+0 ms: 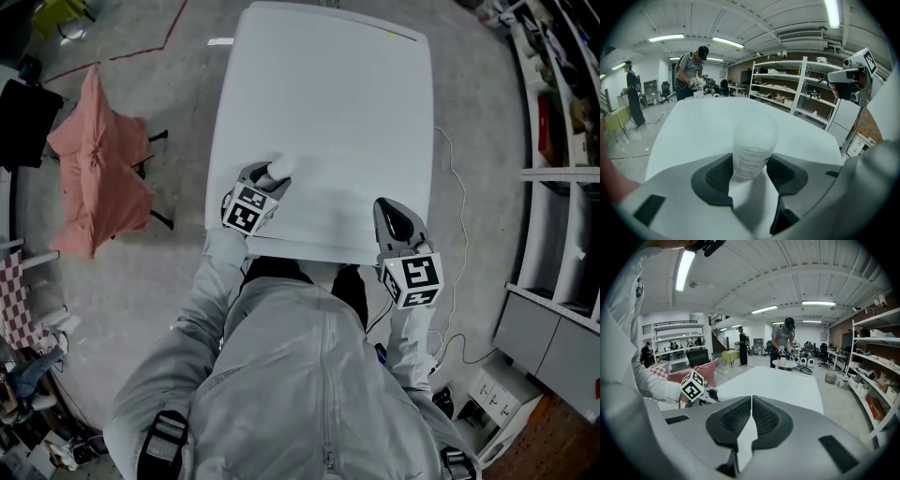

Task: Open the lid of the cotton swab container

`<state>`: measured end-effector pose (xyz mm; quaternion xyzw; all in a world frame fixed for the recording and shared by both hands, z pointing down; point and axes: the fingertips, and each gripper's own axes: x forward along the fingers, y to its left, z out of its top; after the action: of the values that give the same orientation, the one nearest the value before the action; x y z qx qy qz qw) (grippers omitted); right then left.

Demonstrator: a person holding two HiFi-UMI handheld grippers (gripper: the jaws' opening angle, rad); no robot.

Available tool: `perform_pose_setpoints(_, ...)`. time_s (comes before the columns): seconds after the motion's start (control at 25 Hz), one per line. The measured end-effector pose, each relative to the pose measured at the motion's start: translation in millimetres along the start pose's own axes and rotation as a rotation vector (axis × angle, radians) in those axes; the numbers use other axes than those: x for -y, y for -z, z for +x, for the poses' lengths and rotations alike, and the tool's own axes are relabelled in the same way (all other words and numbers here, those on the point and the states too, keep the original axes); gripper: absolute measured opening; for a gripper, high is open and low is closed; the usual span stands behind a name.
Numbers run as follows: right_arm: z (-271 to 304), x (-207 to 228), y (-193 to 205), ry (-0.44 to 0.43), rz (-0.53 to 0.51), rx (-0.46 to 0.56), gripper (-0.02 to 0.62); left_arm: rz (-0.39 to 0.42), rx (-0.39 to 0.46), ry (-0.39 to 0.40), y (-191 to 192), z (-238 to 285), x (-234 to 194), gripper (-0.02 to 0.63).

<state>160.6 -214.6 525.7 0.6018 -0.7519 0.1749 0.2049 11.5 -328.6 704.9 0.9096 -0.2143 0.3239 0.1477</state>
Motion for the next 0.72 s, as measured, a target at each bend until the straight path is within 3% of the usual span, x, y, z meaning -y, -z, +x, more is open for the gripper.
perform_pose_setpoints(0.36, -27, -15, -18, -0.041, -0.034, 0.045, 0.035, 0.039, 0.035, 0.035, -11, -28, 39, 0.213)
perform_pose_setpoints(0.72, -58, -45, -31, -0.119, -0.104, 0.095, 0.035, 0.027, 0.139, -0.016, -34, -84, 81, 0.212)
